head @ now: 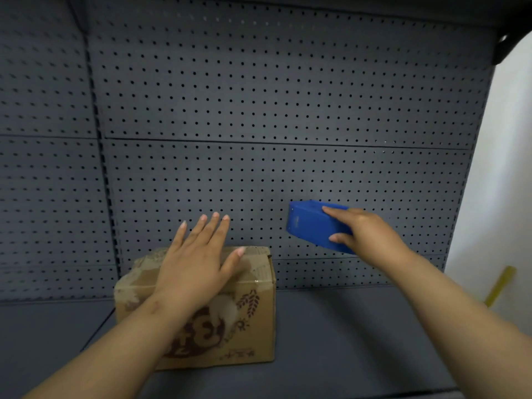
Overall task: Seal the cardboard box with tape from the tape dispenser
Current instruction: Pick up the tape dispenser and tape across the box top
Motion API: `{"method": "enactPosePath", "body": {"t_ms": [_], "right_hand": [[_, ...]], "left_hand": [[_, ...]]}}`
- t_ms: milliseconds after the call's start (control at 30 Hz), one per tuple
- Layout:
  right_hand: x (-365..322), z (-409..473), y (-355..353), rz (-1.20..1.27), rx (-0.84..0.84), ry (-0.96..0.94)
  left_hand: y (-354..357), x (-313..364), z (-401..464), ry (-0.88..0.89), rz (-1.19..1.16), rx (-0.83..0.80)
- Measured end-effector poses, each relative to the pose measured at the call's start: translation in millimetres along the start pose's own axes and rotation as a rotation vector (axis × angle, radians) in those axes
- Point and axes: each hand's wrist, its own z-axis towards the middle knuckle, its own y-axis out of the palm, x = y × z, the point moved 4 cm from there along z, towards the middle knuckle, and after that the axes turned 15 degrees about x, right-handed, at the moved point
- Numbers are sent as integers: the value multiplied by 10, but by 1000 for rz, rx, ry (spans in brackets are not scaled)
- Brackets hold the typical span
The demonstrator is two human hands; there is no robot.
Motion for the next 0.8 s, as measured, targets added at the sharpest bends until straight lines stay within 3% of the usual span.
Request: {"method": "enactPosePath", "body": {"t_ms": [233,600,800], "right_hand": [[-883,272,-435,60,79,-141],[-1693,280,-355,131,115,-245],[-1862,300,-252,165,128,-258]], "left_hand": [[-243,-339,226,-30,-95,-12],[-396,-911,256,-177,-274,-138],[-263,-1148,234,-429,-741,-265]]}}
